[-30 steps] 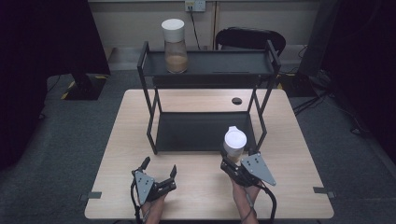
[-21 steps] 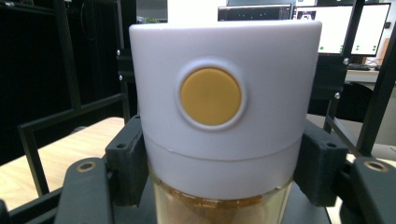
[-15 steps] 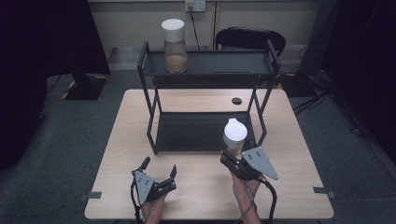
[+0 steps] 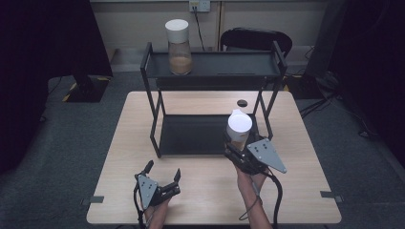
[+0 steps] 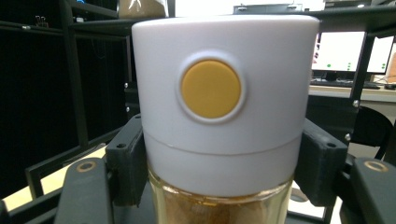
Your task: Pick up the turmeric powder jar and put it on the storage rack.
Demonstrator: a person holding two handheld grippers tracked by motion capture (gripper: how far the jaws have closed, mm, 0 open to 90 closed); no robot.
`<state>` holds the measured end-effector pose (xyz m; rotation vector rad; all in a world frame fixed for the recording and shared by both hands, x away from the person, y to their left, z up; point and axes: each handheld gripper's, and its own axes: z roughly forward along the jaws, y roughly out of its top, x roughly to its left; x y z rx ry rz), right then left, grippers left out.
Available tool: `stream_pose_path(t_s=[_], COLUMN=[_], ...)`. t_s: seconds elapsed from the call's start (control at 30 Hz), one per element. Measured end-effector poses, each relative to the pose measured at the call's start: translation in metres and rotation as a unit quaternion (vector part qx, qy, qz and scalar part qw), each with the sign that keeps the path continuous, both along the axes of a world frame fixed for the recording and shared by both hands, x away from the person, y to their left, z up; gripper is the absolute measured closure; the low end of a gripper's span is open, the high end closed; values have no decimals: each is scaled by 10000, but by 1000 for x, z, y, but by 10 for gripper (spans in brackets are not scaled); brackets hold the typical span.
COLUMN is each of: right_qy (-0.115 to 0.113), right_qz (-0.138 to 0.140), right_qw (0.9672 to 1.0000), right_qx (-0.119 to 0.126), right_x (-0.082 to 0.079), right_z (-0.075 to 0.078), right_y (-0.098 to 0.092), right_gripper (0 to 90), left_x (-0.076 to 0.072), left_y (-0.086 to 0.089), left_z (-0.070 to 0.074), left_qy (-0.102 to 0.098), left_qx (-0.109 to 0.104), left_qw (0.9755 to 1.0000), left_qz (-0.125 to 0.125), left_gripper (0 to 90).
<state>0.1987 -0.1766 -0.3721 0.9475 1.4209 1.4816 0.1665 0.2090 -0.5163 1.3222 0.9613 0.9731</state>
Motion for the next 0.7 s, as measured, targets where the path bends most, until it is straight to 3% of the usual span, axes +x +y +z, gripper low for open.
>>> stream_pose_path(t_s=[0.7], right_qy=[-139], right_qz=[-5], right_qw=[9999], right_qx=[71], right_x=[29], right_z=[47], right_y=[-7], right_gripper=[298], left_x=[0], left_y=[0], left_z=[0], left_qy=[0], left_qx=[1], left_qw=[10000], left_qz=[0], left_gripper=[12])
